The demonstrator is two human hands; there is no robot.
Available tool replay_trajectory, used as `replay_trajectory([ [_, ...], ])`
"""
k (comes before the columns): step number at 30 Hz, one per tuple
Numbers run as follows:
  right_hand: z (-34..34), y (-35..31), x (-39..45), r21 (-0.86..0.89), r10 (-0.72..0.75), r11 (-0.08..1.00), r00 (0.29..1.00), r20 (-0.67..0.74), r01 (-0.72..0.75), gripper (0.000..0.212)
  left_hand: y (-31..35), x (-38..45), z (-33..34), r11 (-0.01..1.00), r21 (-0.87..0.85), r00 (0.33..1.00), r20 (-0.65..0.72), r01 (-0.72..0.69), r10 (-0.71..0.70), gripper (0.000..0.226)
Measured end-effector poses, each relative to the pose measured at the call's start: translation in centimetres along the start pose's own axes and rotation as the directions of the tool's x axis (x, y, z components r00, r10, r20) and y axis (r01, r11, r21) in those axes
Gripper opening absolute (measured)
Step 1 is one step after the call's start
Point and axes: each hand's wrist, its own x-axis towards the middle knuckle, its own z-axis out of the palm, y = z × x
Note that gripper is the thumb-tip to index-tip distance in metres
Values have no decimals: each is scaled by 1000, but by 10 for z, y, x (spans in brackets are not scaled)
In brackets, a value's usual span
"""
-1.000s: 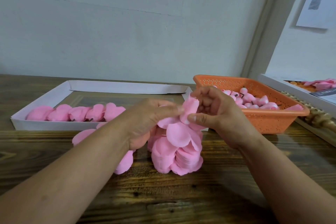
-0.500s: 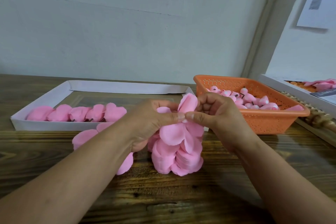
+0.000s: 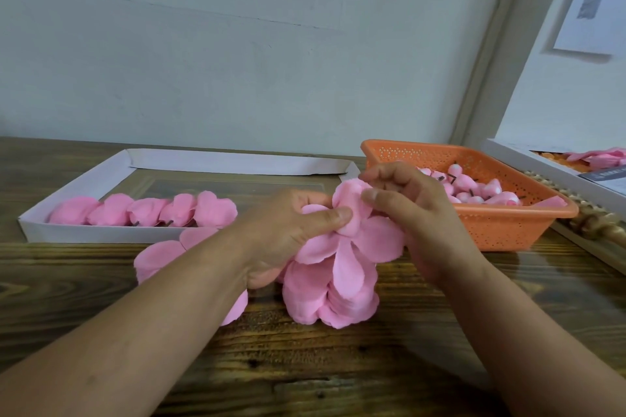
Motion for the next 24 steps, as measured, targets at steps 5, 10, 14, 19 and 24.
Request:
replay_trajectory([
  [5,1,-1,0,-53,-7,999,1000,26,8,8,0,-1,-1,999,22,995,90,33,-35,32],
  [10,-1,-2,-3,-100,-28,994,999,38,31,10,-2,-1,0,999,20,995,93,39,-41,37],
  [14,4,-4,-7,-269,-145,953,989,-8,138,10,-3,1,1,998,22,998,43,51,-52,33],
  [19,10,-3,-7,-382,-294,886,955,-24,263,12,0,1,0,995,98,1000,-12,20,-19,8],
  [24,-9,1,2,92,25,995,999,43,-29,12,1,0,1,998,57,999,-30,25,-23,14],
])
